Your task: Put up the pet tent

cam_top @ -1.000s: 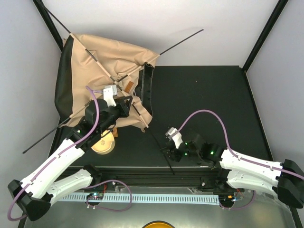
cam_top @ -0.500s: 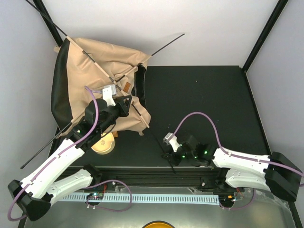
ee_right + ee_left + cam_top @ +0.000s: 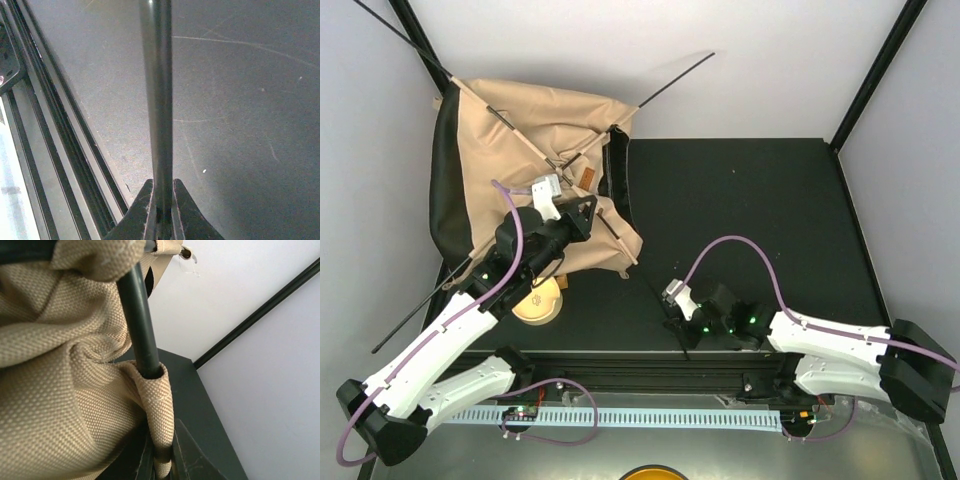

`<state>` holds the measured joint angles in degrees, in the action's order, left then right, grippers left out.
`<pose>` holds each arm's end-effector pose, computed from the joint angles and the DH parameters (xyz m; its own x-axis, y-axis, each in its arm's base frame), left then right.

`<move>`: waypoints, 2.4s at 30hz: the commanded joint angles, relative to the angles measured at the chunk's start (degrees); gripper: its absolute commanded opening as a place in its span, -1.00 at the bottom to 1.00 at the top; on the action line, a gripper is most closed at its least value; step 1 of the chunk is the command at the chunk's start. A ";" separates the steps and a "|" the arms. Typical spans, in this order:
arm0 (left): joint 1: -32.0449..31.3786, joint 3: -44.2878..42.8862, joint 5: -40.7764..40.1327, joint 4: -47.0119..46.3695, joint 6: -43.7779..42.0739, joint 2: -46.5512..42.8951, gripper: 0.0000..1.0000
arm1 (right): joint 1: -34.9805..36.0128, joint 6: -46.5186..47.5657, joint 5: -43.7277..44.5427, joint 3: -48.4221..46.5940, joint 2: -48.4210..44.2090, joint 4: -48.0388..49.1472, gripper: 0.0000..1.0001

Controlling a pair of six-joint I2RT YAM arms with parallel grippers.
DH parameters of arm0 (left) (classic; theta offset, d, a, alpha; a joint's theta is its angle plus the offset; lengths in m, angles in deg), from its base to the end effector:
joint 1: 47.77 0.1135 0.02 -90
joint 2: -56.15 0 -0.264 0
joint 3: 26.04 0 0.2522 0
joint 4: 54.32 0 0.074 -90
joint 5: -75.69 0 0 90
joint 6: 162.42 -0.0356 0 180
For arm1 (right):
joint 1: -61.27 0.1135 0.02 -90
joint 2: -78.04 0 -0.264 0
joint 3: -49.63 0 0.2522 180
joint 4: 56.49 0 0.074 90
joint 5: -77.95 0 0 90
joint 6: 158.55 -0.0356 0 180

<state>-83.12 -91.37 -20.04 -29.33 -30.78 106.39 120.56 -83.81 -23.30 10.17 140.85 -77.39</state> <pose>0.1672 -0.1142 0.3633 -0.4340 -0.5027 -0.7476 0.2771 0.7151 -0.6417 0.1007 0.1832 0.1724 -0.5845 -0.4786 -0.6552 -0.7886 0.5252 0.3199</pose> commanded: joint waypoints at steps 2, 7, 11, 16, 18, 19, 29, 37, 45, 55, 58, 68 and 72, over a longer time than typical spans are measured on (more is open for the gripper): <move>-0.24 0.90 3.97 -2.29 1.16 -0.45 -0.78 | 0.39 3.76 4.15 -4.88 -4.29 1.78 -0.97; -0.25 2.95 8.63 -3.72 3.65 0.41 -0.70 | 0.33 6.20 7.51 -6.26 -5.95 1.45 -0.97; -0.21 4.25 11.92 -4.89 5.93 2.18 -0.60 | 0.39 6.93 10.26 -7.66 -5.21 1.04 -0.97; -0.18 4.88 15.28 -6.01 4.75 2.98 0.11 | 0.37 5.38 13.79 -6.14 -6.30 4.06 -0.97; -0.22 5.39 13.93 -4.86 5.03 2.40 0.55 | 0.31 3.85 16.14 -4.92 -7.27 6.00 -0.98; -0.23 5.57 13.24 -4.32 5.02 2.14 0.74 | 0.35 3.04 18.04 -4.29 -7.64 6.80 -0.97; 0.41 9.08 15.71 -0.85 6.37 1.86 0.97 | 0.39 -0.05 27.54 -3.65 -8.09 6.39 -0.97; 0.40 6.34 23.06 -2.80 8.94 8.58 0.92 | 0.38 4.20 24.42 -5.13 -6.11 5.27 -0.97; 0.31 3.41 23.51 -4.69 12.08 13.19 0.78 | 0.35 3.89 22.68 -6.09 -4.30 3.59 -0.97; -1.65 3.83 23.66 -8.31 17.33 15.08 0.64 | 0.35 5.59 19.72 -7.08 -2.60 2.60 -0.97; -2.39 3.74 22.63 -8.32 17.84 15.07 0.64 | 0.36 5.78 19.07 -7.18 -2.34 2.67 -0.98; -2.61 2.97 18.93 -3.21 14.43 13.44 0.98 | 0.37 5.57 17.87 -6.83 -2.06 2.85 -0.97; -1.25 3.14 16.80 0.14 13.95 11.67 0.98 | 0.39 5.08 18.65 -6.42 -2.25 3.17 -0.97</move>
<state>-85.61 -85.78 -0.24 -33.11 -15.19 120.62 120.71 -79.12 -5.22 5.67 139.19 -79.35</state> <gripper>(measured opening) 0.988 0.064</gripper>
